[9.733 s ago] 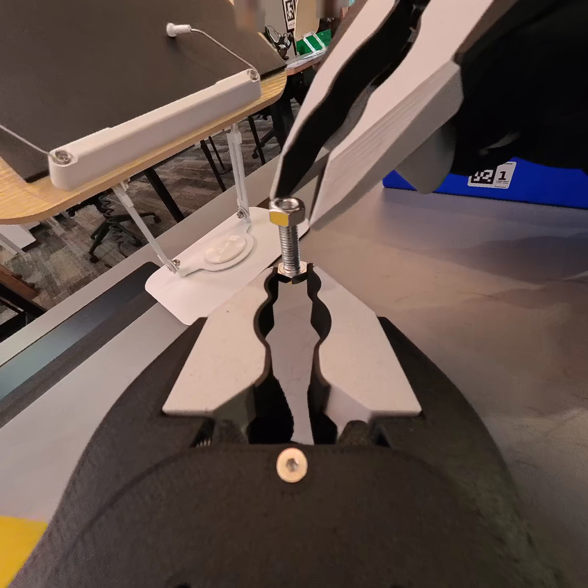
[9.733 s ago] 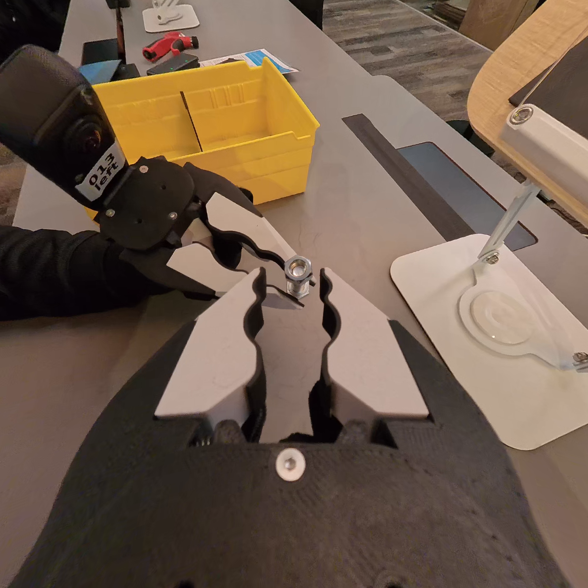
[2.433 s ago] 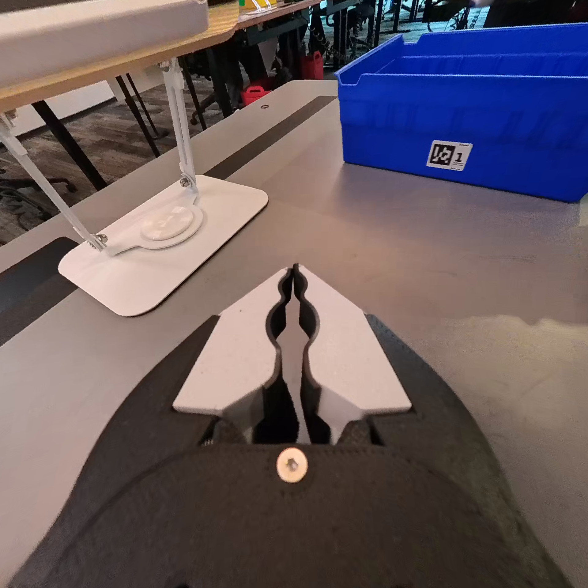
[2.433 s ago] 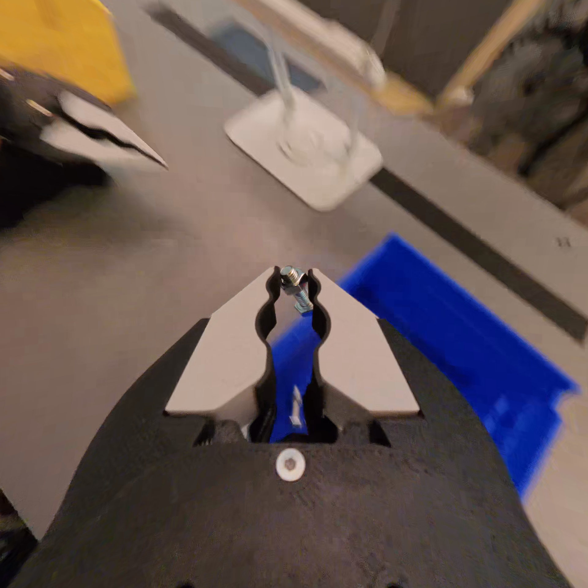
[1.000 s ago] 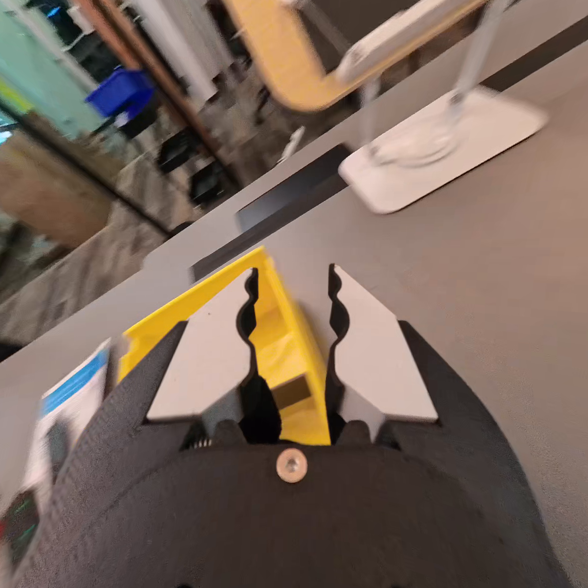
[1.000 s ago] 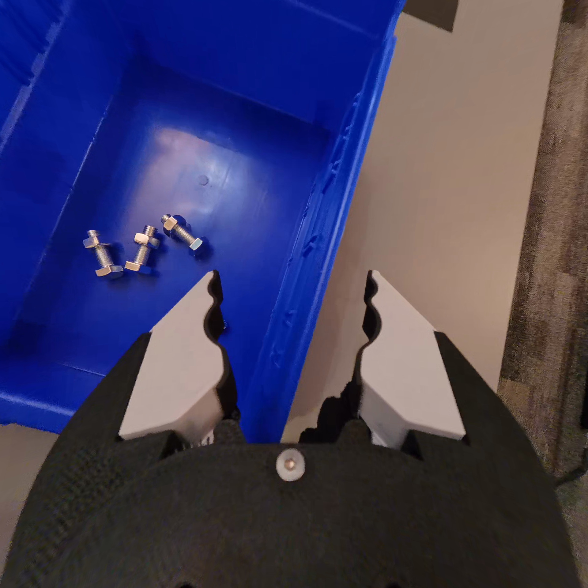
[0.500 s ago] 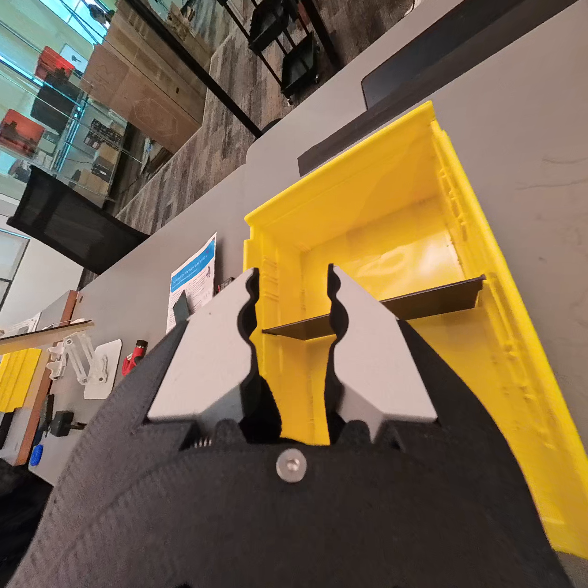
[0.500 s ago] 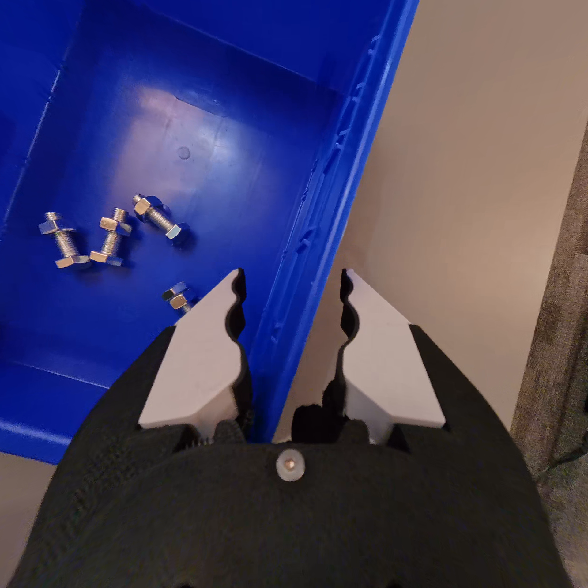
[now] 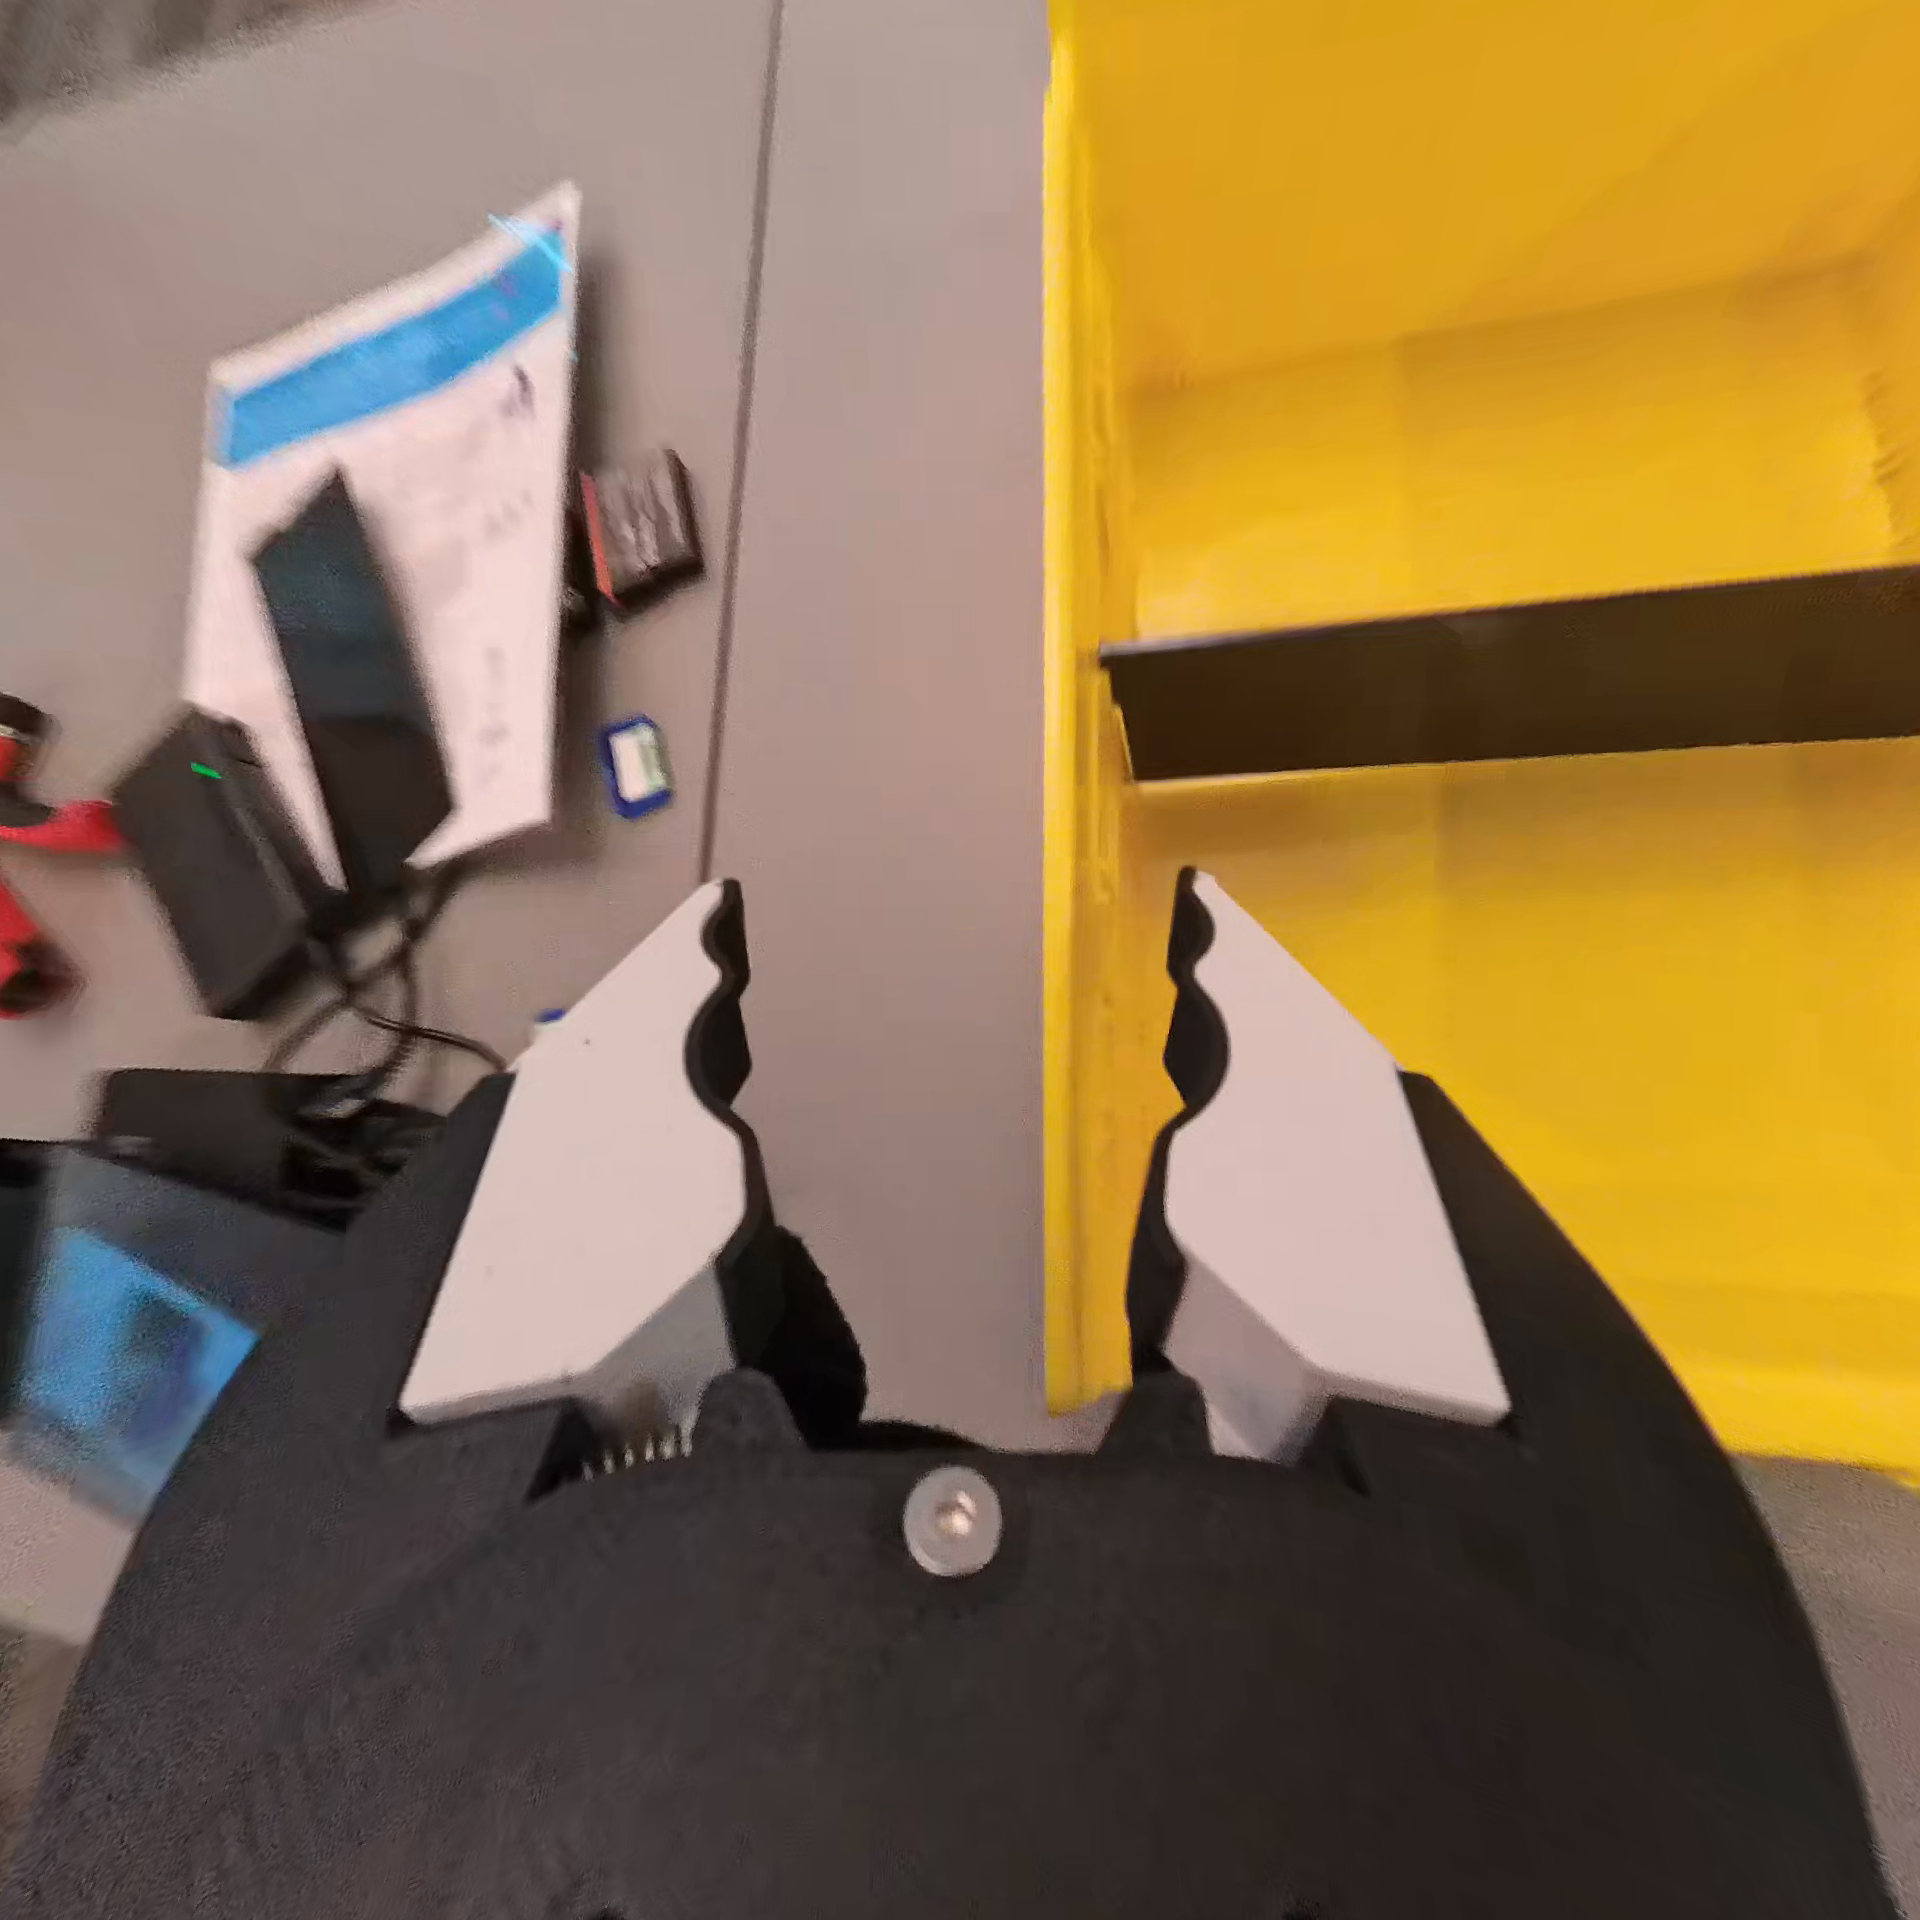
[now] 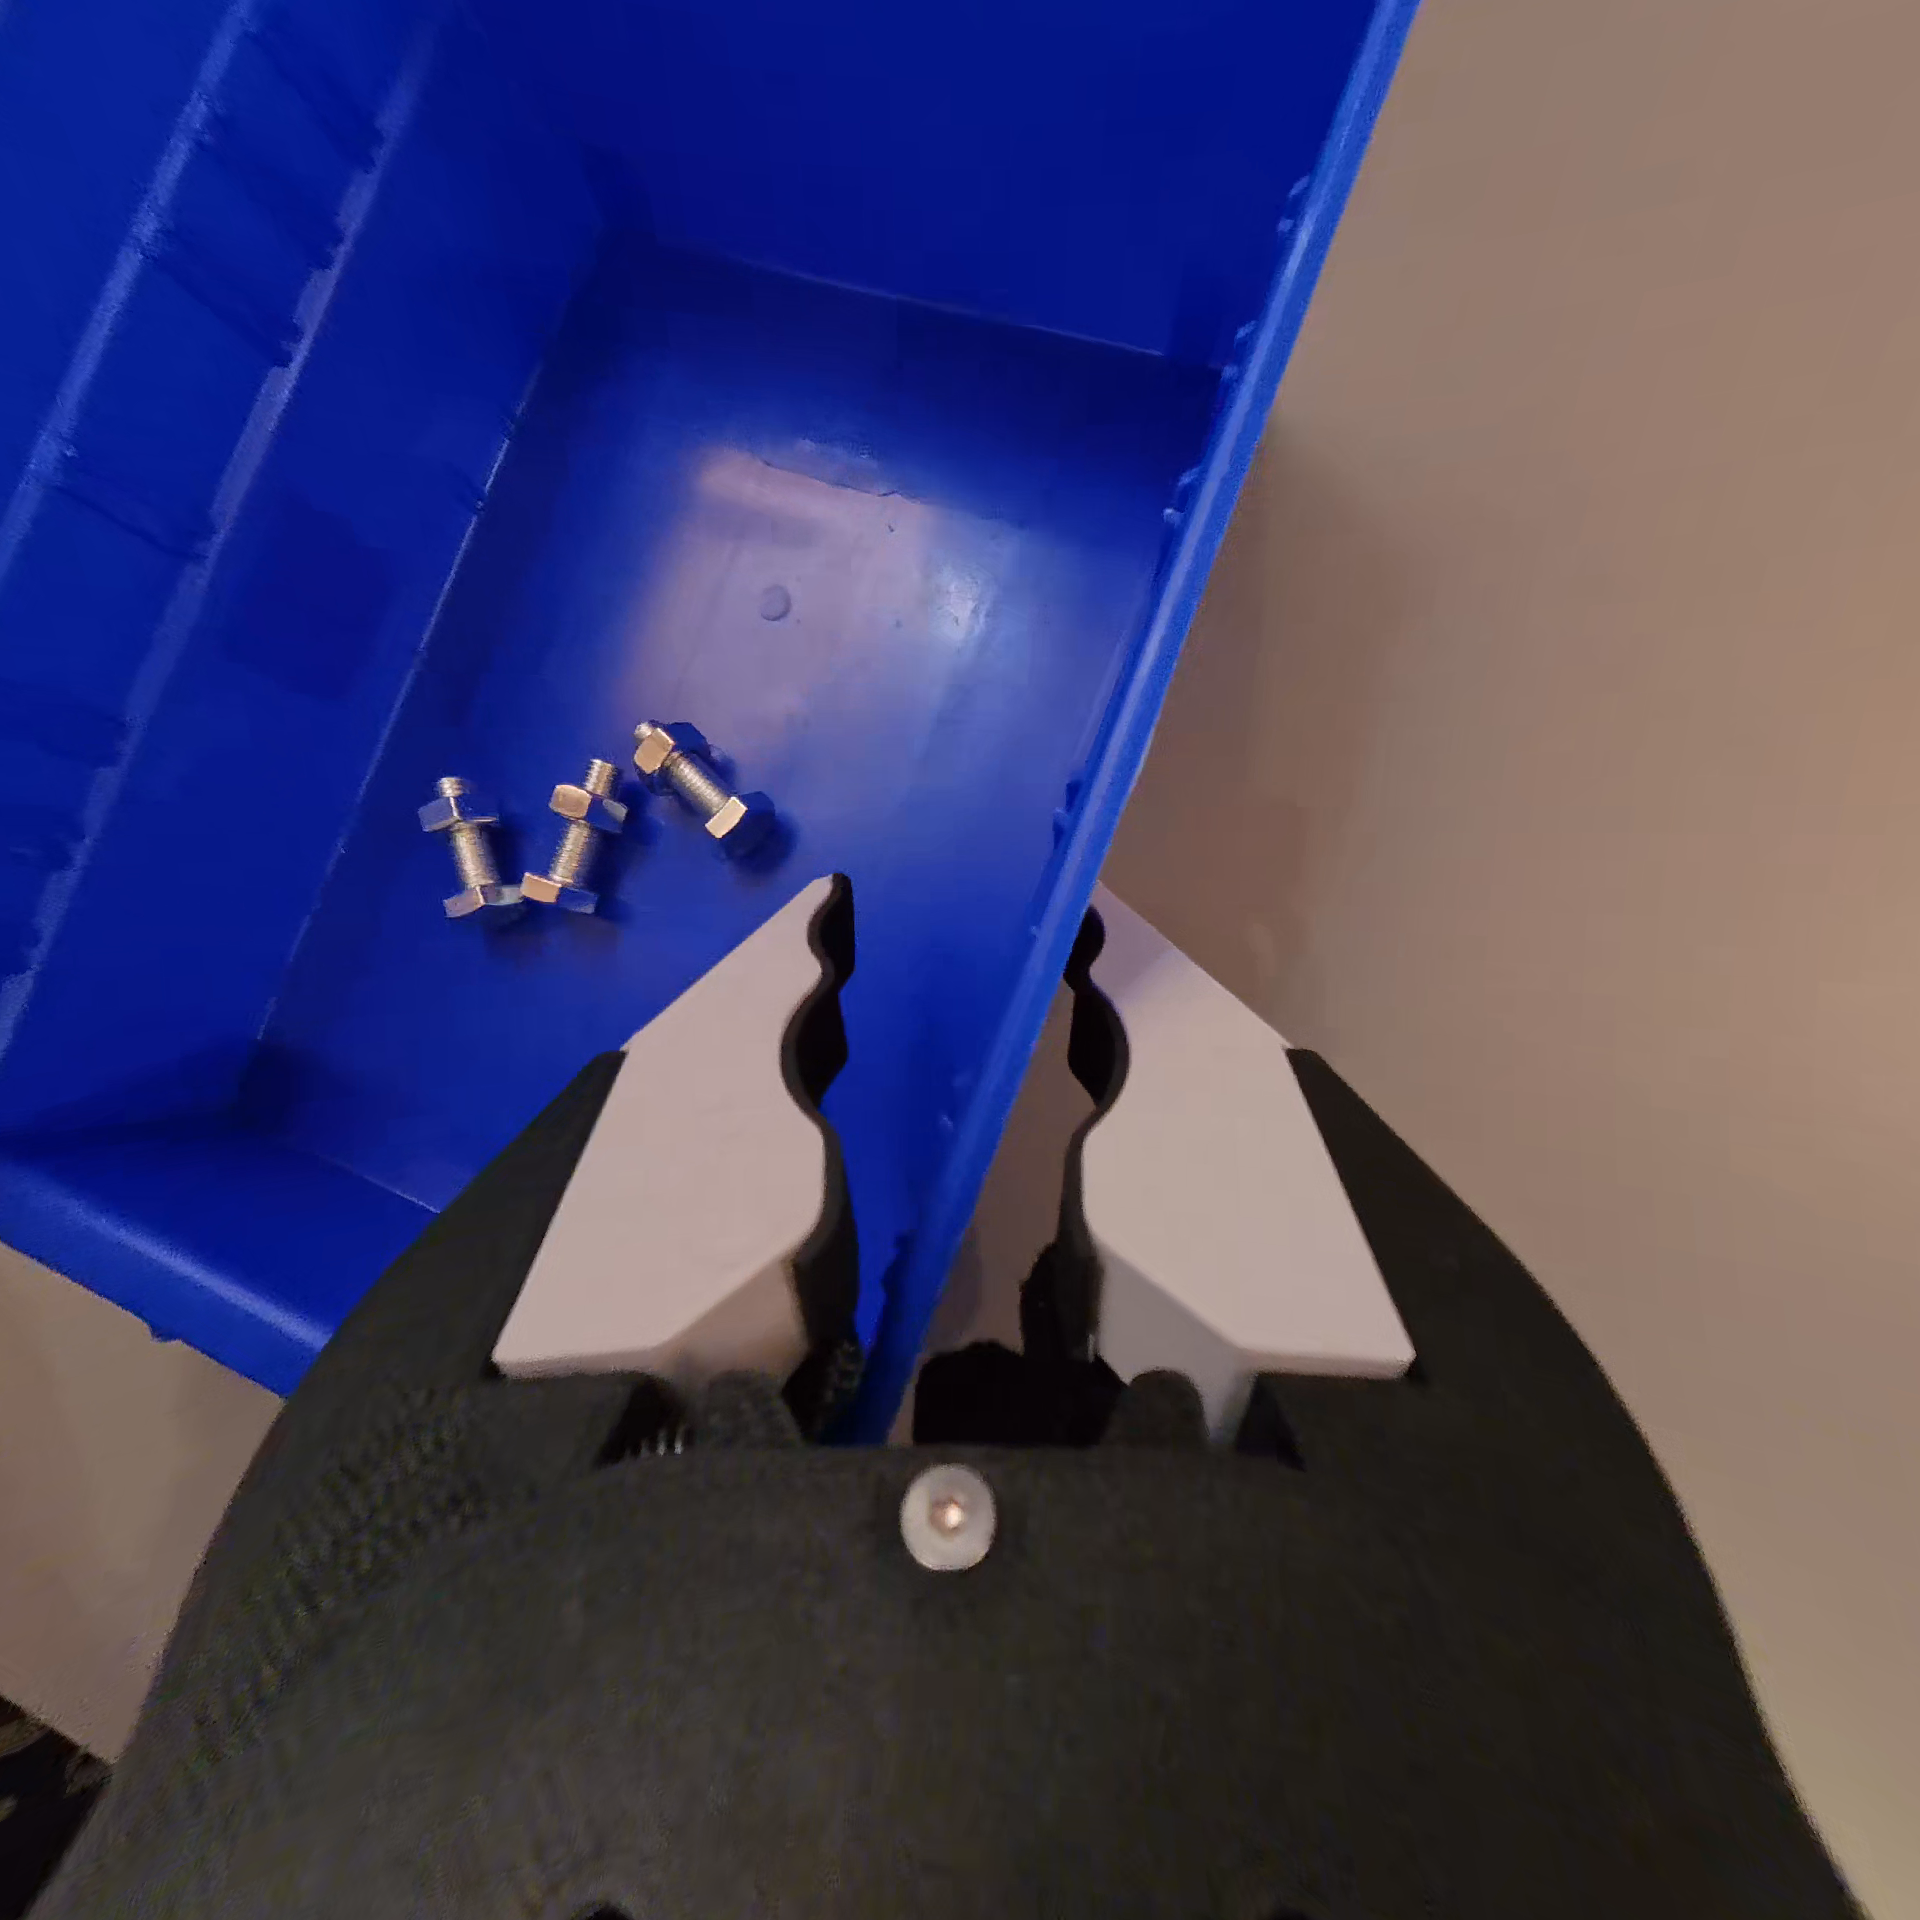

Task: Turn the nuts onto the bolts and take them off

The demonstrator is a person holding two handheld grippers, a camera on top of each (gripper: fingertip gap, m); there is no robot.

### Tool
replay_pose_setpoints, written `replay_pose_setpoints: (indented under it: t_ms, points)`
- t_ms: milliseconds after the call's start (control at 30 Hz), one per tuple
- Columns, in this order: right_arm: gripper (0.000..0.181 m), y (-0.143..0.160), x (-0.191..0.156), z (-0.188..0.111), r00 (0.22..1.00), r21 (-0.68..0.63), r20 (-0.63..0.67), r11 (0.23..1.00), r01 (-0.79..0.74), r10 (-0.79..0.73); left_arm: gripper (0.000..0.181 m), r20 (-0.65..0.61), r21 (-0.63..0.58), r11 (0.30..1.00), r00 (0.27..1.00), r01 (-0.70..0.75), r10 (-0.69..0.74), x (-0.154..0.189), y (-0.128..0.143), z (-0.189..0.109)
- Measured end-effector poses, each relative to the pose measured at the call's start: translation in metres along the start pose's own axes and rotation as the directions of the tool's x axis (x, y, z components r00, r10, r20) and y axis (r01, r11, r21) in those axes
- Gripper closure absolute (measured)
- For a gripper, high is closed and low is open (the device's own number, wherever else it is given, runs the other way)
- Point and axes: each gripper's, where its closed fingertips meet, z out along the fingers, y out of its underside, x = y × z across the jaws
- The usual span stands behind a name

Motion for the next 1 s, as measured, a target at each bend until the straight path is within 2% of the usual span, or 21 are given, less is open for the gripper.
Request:
replay_pose_setpoints:
  t_ms: [100, 200, 267, 333, 367, 467, 633, 733, 867, 1000]
  points:
    - [0.142, -0.003, -0.021, 0.007, 0.999, -0.008, 0.028, 1.0, 0.026, -0.026, 0.106, -0.158, -0.046, 0.996, 0.983, 0.082, -0.088, 0.014, 0.022, 0.016]
    - [0.134, -0.007, -0.046, 0.012, 0.996, -0.007, 0.09, 1.0, 0.025, -0.024, 0.125, -0.295, -0.113, 0.986, 0.944, 0.121, -0.15, 0.035, 0.041, 0.031]
    - [0.127, -0.009, -0.065, 0.016, 0.991, -0.005, 0.134, 1.0, 0.024, -0.023, 0.135, -0.381, -0.078, 0.982, 0.905, 0.173, -0.19, 0.044, 0.035, 0.029]
    - [0.12, -0.011, -0.082, 0.019, 0.985, -0.002, 0.171, 1.0, 0.02, -0.019, 0.147, -0.442, -0.094, 0.979, 0.873, 0.183, -0.206, 0.053, 0.034, 0.026]
    - [0.119, -0.012, -0.089, 0.02, 0.983, 0.001, 0.184, 1.0, 0.014, -0.014, 0.155, -0.446, -0.075, 0.98, 0.872, 0.187, -0.201, 0.055, 0.032, 0.026]
    - [0.115, -0.015, -0.109, 0.024, 0.976, -0.003, 0.217, 1.0, 0.006, -0.005, 0.158, -0.393, -0.071, 0.981, 0.899, 0.182, -0.195, 0.052, 0.032, 0.028]
    - [0.111, -0.018, -0.147, 0.032, 0.963, -0.007, 0.269, 1.0, -0.006, 0.007, 0.162, -0.42, -0.017, 0.975, 0.883, 0.221, -0.208, 0.052, 0.032, 0.019]
    - [0.107, -0.021, -0.171, 0.038, 0.959, 0.01, 0.284, 1.0, -0.009, 0.006, 0.162, -0.405, 0.072, 0.957, 0.885, 0.283, -0.231, 0.047, 0.027, 0.007]
    - [0.11, -0.03, -0.202, 0.048, 0.941, 0.025, 0.336, 0.998, -0.06, 0.048, 0.162, -0.417, 0.188, 0.903, 0.864, 0.386, -0.283, 0.036, 0.013, -0.016]
    - [0.106, -0.039, -0.239, 0.058, 0.918, 0.041, 0.387, 0.992, -0.117, 0.092, 0.162, -0.438, 0.273, 0.871, 0.859, 0.408, -0.265, 0.025, -0.009, -0.037]
